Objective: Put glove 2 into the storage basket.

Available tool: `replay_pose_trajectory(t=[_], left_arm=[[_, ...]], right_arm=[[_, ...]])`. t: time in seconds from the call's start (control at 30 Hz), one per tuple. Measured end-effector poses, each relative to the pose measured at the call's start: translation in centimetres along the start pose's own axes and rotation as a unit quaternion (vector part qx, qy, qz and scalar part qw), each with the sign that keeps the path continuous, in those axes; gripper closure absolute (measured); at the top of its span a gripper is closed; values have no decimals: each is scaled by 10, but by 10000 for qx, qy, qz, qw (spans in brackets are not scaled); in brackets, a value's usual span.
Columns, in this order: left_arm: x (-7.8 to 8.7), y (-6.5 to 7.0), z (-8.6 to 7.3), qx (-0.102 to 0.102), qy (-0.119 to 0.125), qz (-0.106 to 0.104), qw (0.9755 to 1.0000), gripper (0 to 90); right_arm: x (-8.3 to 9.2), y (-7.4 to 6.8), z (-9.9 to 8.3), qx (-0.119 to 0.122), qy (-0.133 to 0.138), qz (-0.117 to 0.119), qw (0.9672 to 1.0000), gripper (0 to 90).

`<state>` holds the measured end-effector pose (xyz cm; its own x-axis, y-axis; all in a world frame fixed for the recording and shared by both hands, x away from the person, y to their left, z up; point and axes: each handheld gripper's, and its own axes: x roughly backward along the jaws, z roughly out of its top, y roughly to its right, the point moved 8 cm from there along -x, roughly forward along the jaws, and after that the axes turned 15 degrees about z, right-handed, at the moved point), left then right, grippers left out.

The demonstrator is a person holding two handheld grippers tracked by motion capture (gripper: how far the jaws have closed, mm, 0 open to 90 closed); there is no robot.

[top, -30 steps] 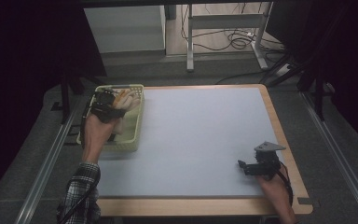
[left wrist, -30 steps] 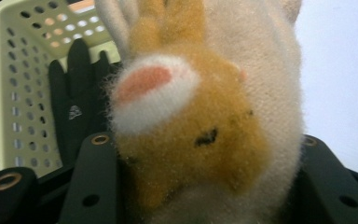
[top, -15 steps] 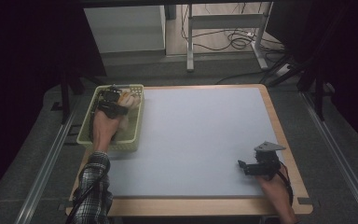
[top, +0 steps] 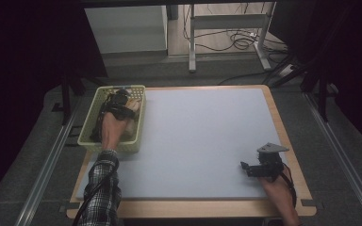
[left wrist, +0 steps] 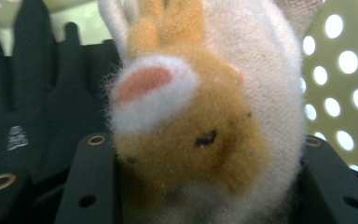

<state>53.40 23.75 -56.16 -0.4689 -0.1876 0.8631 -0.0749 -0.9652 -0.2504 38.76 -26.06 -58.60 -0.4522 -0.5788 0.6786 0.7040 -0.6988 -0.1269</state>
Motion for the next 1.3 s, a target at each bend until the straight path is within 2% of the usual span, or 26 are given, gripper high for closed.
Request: replay_pose_trajectory(t=[0.1,0.17,0.3,0.43,0.5,0.6,0.63,0.7,0.77,0.83,1.0,1.07,1.2,1.3], left_arm=[[-5,4,-1,-68,-122,-32,9999,422],[-6,4,-1,-63,-91,-37,9999,311],[0,2,2,107,5,-321,9994,135],[17,-3,6,126,234,-418,9988,98],[32,-12,9,125,442,-376,9982,106],[39,-18,9,155,541,-315,9979,179],[41,-20,8,164,575,-277,9978,237],[42,-29,3,142,570,-39,9983,429],[35,-35,-3,131,467,202,9986,585],[24,-36,-9,84,274,284,9992,650],[5,-25,-17,-28,31,129,9999,716],[3,-19,-15,-14,51,-10,10000,744],[4,-11,-13,-64,66,-67,9999,752],[5,-12,-13,-42,77,-106,9999,733]], right_arm=[[0,0,0,0,0,2,10000,94],[0,0,0,2,1,2,10000,94],[0,0,0,1,0,3,10000,94],[0,0,0,2,-1,1,10000,94],[0,0,0,2,-1,1,10000,94],[0,0,0,3,-2,0,10000,94],[0,0,0,2,-2,0,10000,94],[0,0,0,2,-2,0,10000,94],[0,0,0,2,-2,0,10000,94],[0,0,0,0,-3,0,10000,94],[0,0,0,0,-2,2,10000,94],[0,0,0,0,-2,2,10000,94],[0,0,0,1,-2,2,10000,94],[0,0,0,1,-2,2,10000,94]])
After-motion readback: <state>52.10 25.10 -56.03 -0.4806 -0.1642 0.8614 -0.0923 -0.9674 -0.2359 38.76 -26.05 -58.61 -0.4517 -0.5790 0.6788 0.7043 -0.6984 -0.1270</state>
